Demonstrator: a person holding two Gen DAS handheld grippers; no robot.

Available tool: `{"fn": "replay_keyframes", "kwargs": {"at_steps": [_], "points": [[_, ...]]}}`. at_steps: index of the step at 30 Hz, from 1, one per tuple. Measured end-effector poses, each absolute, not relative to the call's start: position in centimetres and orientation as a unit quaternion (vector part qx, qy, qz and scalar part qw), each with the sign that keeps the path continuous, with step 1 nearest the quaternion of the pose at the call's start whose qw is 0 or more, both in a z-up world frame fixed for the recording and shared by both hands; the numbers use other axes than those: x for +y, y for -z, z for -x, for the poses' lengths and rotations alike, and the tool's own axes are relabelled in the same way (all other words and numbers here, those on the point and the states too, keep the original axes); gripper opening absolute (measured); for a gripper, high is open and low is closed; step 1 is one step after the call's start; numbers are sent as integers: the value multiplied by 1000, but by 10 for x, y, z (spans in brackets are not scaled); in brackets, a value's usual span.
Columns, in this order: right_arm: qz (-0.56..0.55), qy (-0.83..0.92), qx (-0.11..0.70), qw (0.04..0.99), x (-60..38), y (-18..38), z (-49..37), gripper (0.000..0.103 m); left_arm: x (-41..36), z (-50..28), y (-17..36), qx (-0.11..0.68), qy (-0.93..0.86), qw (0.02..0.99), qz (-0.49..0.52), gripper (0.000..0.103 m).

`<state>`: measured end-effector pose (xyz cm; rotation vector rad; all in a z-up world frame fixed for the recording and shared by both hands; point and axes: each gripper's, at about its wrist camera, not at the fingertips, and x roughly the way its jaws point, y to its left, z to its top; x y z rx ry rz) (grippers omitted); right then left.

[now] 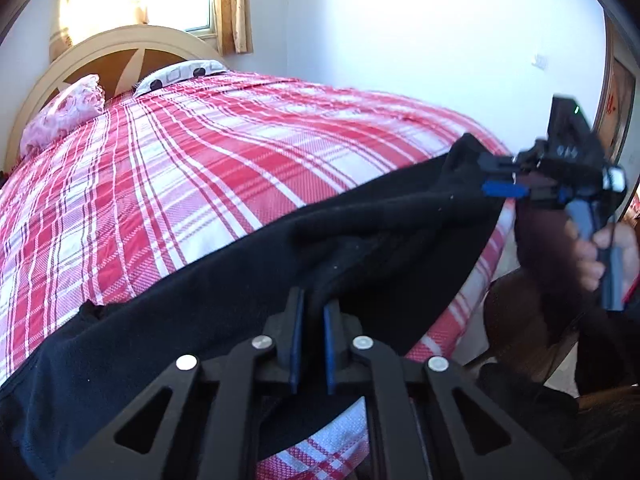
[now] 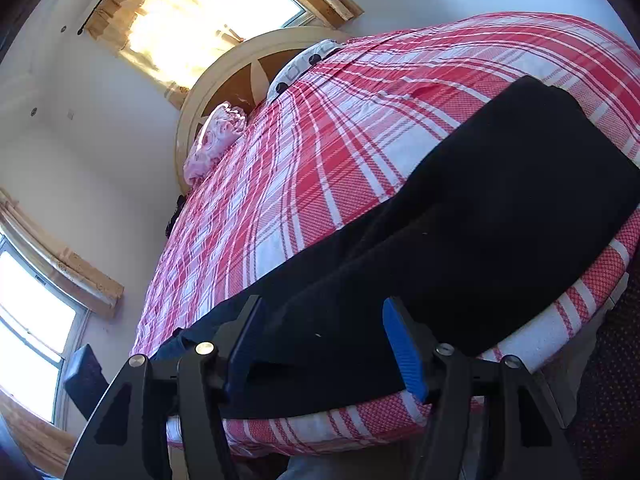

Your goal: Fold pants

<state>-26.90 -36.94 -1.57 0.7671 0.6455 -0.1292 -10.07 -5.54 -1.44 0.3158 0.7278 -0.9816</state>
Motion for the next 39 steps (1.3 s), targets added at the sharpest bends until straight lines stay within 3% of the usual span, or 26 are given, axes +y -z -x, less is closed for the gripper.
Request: {"fn": "replay_keyframes", "kwargs": {"at_steps": [4,7,12,17,22,26,28,30,32,36,37,39], "points": [[-377,66,308,871,-374,19,272,63,-42,114,2,322,515,785,-126,8],[-368,64,310,874,-373,15,275,63,-27,133,1,299,544,764,-176,8],[-309,133,329,883,-380,6,277,63,-25,143,25,329,542,736,-236,7],[-367,115,303,872,-397,5,283,63,-25,143,28,337,553,729,-220,7],[-321,92,323,885,-382,-1,262,63,-38,146,46,355,528,725,-263,9],[-211,102,349,907,-362,-14,238,62,-22,136,33,356,536,737,-206,10],[-180,121,371,903,-362,-13,225,58,-9,127,20,349,539,747,-171,18],[-201,117,388,892,-372,-7,212,58,2,114,10,346,528,763,-139,41],[-232,107,400,880,-378,2,201,58,12,95,3,345,495,789,-115,51],[-239,153,428,858,-381,16,181,48,25,65,-3,352,437,821,-102,53],[-230,163,439,853,-379,15,177,44,25,57,-5,356,428,825,-102,55],[-186,192,460,847,-374,13,171,17,26,45,-4,355,409,833,-112,60]]}}
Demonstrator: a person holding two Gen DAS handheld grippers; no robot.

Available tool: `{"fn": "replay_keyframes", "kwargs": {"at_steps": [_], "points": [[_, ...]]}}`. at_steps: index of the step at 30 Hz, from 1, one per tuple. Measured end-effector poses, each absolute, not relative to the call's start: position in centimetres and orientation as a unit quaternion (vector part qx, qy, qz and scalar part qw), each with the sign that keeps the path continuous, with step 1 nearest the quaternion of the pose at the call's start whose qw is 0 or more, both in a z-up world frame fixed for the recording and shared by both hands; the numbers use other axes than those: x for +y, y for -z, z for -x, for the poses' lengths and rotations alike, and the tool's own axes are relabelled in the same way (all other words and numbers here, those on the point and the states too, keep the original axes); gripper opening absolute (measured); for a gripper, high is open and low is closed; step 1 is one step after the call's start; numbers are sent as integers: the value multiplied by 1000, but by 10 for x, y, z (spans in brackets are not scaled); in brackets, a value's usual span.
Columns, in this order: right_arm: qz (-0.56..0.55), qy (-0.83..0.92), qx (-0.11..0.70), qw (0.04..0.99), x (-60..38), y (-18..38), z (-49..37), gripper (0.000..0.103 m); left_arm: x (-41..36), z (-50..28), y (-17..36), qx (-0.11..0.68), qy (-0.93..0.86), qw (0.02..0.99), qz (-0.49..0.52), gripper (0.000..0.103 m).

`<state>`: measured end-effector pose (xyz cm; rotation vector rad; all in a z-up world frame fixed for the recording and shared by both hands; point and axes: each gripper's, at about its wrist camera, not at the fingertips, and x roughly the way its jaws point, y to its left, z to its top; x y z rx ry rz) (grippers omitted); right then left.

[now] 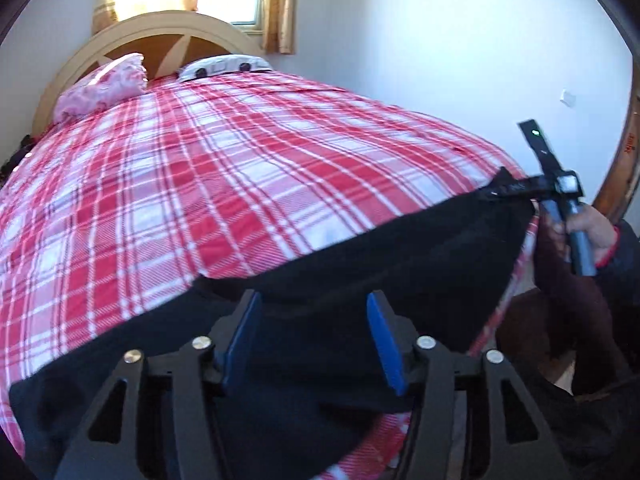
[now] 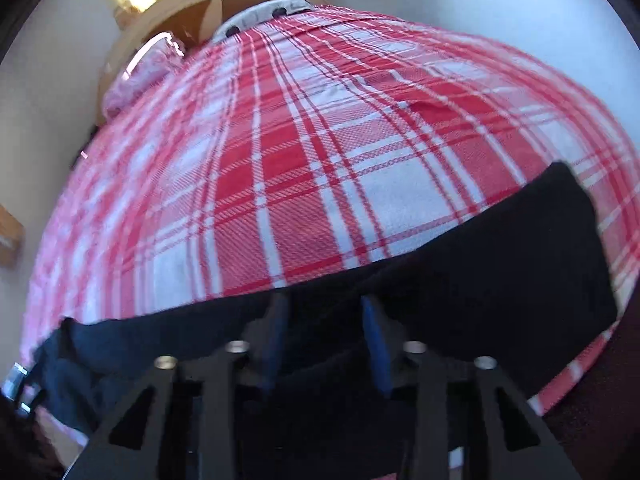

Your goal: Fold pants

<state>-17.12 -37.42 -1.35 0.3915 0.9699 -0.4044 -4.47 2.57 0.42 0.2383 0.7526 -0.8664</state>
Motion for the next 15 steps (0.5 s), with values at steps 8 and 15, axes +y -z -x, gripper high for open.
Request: {"fn": "replay_keyframes", "kwargs": {"at_steps": [8,15], "points": [[-199,149,385,889,-390,-14,189,6,21,8,6,377,347,851,-118,60],[-304,128,263,907,-424,-35,209,6,35,-2,9,386,311,866,-70,60]]}}
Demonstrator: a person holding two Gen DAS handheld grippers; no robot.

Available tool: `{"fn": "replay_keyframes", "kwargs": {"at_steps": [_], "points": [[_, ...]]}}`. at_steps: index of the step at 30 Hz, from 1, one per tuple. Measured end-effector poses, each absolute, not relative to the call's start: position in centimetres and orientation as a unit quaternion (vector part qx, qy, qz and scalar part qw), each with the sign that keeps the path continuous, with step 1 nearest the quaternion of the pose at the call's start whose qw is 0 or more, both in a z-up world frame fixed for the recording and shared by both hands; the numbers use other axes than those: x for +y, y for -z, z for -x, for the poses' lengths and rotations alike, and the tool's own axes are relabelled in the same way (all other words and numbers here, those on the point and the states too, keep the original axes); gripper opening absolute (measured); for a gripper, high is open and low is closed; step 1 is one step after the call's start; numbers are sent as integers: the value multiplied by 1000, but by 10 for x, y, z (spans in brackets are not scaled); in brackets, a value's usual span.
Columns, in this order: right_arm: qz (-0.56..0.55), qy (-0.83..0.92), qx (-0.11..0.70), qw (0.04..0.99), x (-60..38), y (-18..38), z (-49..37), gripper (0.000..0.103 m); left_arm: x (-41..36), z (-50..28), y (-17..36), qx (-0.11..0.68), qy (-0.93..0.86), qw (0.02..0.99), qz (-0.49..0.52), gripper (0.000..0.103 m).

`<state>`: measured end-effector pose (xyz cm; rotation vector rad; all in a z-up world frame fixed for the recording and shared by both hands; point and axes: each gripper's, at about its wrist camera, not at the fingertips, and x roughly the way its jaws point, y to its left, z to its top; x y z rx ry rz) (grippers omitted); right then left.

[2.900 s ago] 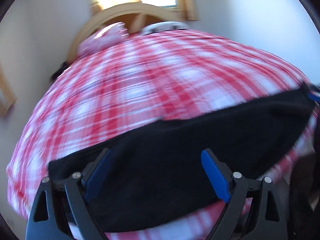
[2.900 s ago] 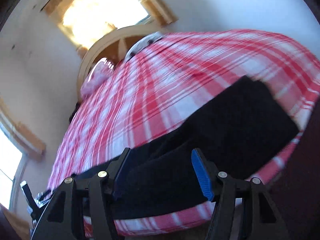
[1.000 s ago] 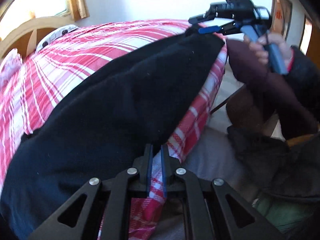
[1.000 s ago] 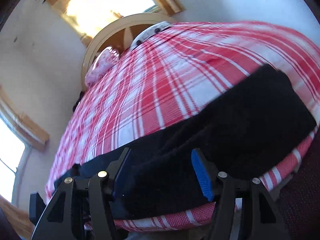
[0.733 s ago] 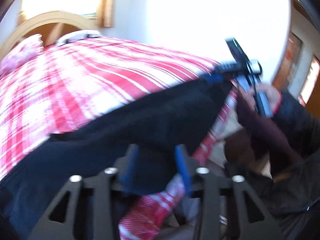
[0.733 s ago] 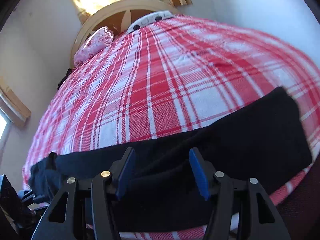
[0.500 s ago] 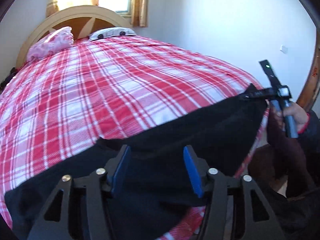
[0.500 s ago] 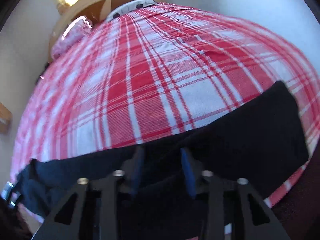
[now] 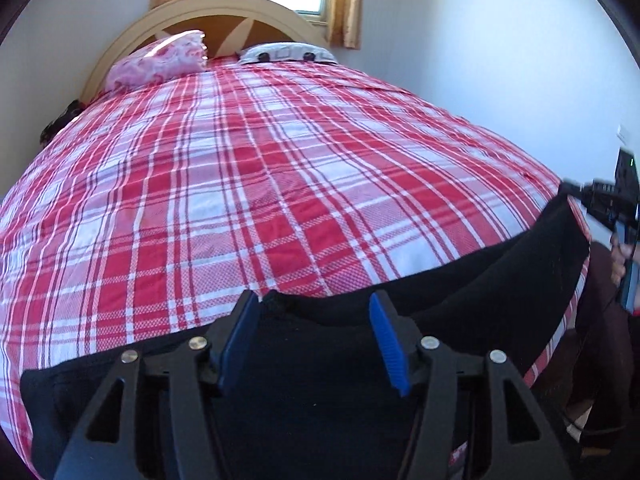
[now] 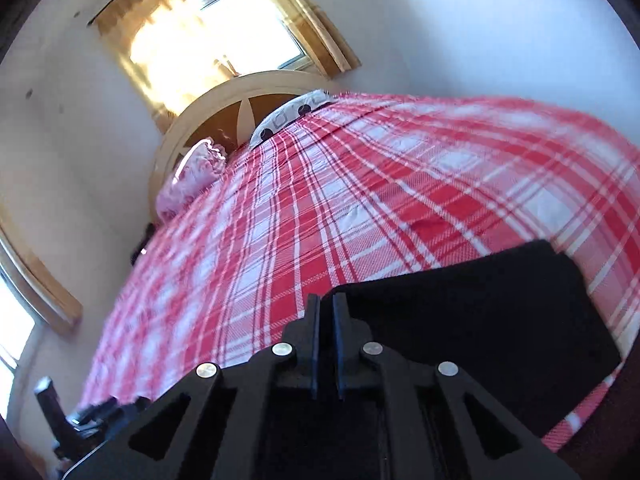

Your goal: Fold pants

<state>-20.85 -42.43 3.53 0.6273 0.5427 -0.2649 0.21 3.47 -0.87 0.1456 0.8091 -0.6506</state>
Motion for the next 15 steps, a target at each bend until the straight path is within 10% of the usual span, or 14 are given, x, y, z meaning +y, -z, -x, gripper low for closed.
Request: {"fn": "replay_keyframes", "kwargs": {"at_steps": [11,15], "points": [[-374,206,206,881,-446,-9,241,12,57,-18,13,406,274,871,-46,60],[-253,75,268,927,-367,-25,221,62,41,-15,18,407,292,862,-83,60]]}}
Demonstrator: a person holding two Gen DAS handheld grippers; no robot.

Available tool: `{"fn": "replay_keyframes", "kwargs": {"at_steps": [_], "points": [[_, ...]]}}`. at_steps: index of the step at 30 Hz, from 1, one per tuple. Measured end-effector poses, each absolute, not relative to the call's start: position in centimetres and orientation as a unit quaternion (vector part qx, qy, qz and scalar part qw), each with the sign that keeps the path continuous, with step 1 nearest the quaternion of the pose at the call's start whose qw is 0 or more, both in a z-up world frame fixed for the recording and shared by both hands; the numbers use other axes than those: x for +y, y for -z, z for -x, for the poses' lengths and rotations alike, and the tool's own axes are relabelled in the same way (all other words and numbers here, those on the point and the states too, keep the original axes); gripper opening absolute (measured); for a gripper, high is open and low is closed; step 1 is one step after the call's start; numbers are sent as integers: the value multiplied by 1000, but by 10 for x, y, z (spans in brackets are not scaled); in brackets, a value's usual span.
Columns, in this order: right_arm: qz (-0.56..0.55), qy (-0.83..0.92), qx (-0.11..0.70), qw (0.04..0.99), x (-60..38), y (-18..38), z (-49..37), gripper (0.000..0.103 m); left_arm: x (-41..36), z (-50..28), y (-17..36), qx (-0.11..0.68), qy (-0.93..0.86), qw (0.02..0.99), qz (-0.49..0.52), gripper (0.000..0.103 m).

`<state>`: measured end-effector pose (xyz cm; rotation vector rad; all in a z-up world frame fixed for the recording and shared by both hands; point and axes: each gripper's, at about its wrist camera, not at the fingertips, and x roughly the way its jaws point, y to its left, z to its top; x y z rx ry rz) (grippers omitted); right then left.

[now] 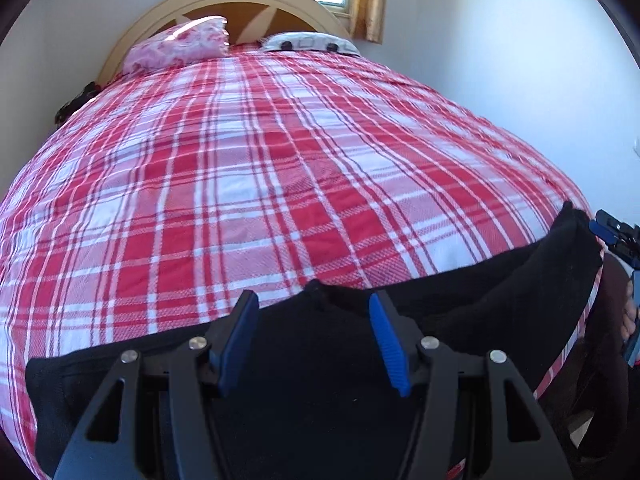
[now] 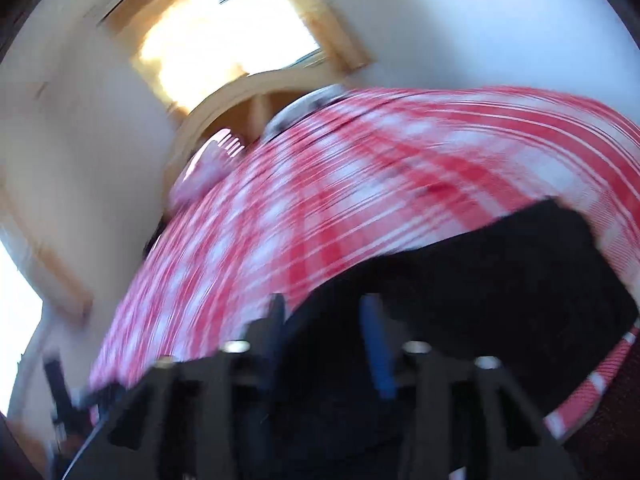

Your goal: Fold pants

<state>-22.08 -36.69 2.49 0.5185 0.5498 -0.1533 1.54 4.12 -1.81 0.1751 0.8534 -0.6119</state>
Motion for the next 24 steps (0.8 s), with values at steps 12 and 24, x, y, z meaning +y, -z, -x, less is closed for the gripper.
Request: {"fn": "replay_keyframes", "kwargs": {"at_steps": [12,24], "points": [[-402,211,201,868,-412,7,327,62,17,-9,19,395,334,852,-84,60],[-398,273,189,855,-500,10,328,62,-8,35,8,399,383,831,-57,70]]}}
